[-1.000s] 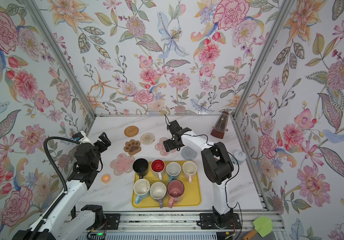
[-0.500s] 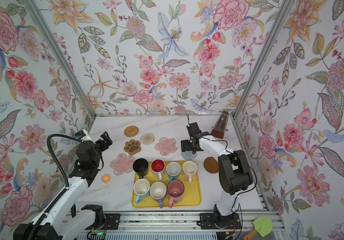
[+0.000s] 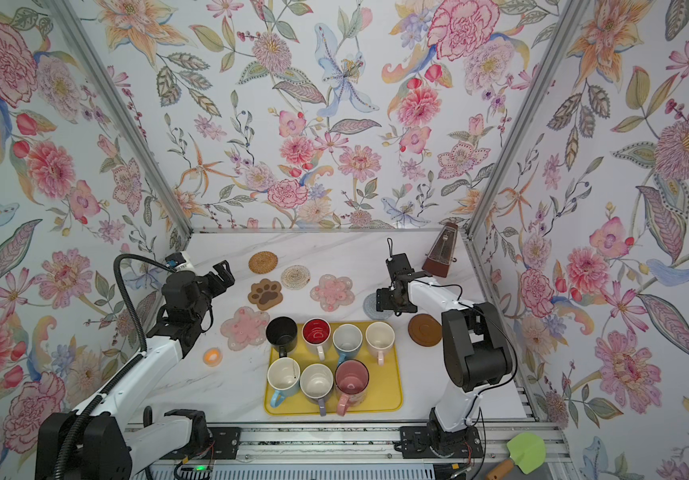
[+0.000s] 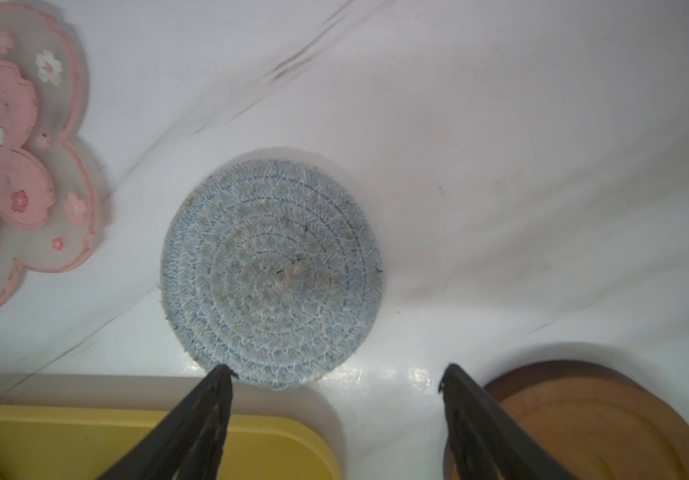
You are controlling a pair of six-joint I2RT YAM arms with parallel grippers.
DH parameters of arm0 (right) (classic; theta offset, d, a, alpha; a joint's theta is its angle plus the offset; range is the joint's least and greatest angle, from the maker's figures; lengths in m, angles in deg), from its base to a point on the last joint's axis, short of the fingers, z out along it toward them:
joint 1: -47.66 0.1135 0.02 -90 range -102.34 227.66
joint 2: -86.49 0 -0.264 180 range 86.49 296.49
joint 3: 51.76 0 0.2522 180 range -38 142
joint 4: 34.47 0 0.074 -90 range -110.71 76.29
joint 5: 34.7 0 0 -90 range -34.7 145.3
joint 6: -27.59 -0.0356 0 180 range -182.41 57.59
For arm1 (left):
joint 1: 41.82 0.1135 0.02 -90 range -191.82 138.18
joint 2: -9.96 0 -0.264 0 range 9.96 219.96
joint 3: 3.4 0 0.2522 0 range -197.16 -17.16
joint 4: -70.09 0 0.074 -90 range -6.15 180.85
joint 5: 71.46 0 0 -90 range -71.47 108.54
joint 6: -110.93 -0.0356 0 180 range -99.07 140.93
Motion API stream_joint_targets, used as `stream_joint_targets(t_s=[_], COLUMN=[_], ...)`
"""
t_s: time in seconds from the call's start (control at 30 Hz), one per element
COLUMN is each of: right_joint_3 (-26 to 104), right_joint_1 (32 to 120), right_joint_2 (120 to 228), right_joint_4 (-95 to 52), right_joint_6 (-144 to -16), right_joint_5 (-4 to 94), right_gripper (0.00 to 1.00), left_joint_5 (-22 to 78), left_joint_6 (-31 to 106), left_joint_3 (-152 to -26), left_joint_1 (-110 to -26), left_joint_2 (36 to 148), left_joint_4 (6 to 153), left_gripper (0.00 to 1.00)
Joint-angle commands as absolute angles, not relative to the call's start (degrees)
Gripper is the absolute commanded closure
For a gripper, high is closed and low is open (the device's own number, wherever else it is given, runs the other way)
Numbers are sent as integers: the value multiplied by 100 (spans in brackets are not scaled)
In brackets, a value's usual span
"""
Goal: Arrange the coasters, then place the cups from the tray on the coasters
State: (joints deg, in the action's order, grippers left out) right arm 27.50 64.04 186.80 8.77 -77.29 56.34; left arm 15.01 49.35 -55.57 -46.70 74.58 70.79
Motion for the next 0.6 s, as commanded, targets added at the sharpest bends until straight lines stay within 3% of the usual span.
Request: stream_joint_targets(t_s=[0.0,0.57], right_joint_3=[2679,3235], right_joint_1=[6409,6427], right_joint_2=[18944,19924], right_joint_4=[710,487], right_joint_6=[-7780,-7822], right_joint_5=[5679,6119], right_gripper=[22,31], left_joint_5=[1591,1443], left_joint_6=[4949,4853], left_joint_3=[-5741,-5734], left_joint_1=[-4648,-4639], left_joint_2=[7422,7245], left_joint_4=[7040,7191], left_gripper=[1,1])
